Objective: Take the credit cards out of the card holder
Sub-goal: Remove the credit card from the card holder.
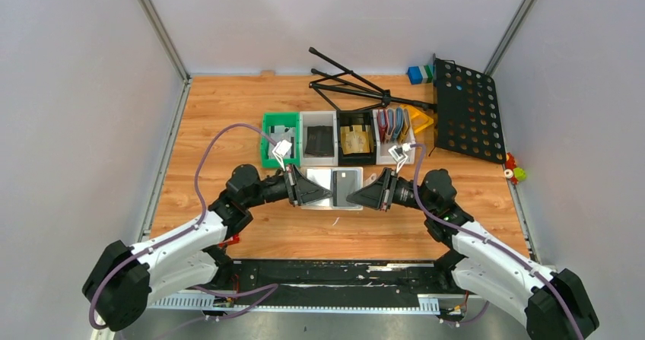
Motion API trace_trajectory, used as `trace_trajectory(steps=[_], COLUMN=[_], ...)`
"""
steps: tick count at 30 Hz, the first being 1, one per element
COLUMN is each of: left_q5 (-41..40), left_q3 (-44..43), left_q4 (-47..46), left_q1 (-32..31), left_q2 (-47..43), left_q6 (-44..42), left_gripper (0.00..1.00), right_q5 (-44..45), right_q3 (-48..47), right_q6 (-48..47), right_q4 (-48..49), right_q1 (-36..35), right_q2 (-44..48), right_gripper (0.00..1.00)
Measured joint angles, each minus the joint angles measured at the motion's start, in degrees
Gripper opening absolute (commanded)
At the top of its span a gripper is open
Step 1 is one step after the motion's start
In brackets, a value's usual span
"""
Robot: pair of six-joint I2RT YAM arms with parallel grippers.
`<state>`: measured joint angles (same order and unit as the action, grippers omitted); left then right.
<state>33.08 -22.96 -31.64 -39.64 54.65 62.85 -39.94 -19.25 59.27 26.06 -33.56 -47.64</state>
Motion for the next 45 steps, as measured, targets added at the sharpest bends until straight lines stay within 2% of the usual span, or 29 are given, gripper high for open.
trace_trajectory(steps=[3,7,13,16,18,20,24,31,34,36,38,39,41,44,45], left_q5=[0.1,0.1,1.0,1.2,1.5,1.8,2.7,4.9,5.5,5.8,5.9,5.9,5.7,4.9,4.0], left_q3=[-0.2,-1.5,-1.8,-0.9,0.0,1.0,2.6,2.8,2.8,2.8,2.6,2.4,1.7,0.4,0.0], left_q4=[0.3,1.2,-1.6,-6.7,-10.9,-16.2,-26.4,-36.8,-36.8,-35.2,-32.0,-30.4,-25.5,-18.0,-14.8], left_q1=[-1.3,-2.1,-1.7,-1.2,-0.8,-0.5,-0.4,-0.3,-0.3,-0.3,-0.3,-0.4,-0.4,-0.6,-1.0], left_q2=[1.3,2.8,5.2,6.6,7.6,8.8,11.1,14.3,14.3,14.1,13.3,12.9,11.5,8.8,7.5], left_q6=[-0.3,-0.6,0.8,3.5,5.8,8.4,13.6,18.2,17.9,17.0,15.6,14.9,12.3,8.4,6.9], left_gripper=[0.25,0.29,0.17,0.11,0.11,0.15,0.27,0.25,0.23,0.14,0.01,0.00,0.00,0.00,0.00], right_q5=[-0.6,-1.0,-1.2,-1.4,-1.7,-1.8,-2.7,-4.1,-4.7,-5.2,-5.7,-5.8,-5.9,-5.7,-5.5], right_q3=[0.0,0.0,0.0,0.0,0.0,0.1,0.1,0.1,0.1,0.1,0.1,0.1,0.1,0.1,0.1], right_q6=[0.0,0.2,0.2,0.7,1.4,2.3,3.9,5.3,5.6,5.6,5.6,5.6,5.2,4.5,4.0], right_q4=[0.2,0.7,1.3,3.0,4.9,7.0,10.7,15.0,15.3,15.2,14.8,14.6,13.6,12.1,11.1], right_q1=[0.0,0.2,0.6,0.9,1.0,1.2,1.2,1.4,1.4,1.4,1.5,1.5,1.6,1.6,1.6], right_q2=[-1.3,-1.9,-2.2,-2.7,-3.2,-3.7,-4.2,-4.4,-4.6,-4.9,-5.2,-5.3,-5.2,-4.9,-4.5], right_gripper=[0.00,0.00,0.00,0.00,0.00,0.00,0.00,0.00,0.00,0.00,0.00,0.01,0.09,0.28,0.31])
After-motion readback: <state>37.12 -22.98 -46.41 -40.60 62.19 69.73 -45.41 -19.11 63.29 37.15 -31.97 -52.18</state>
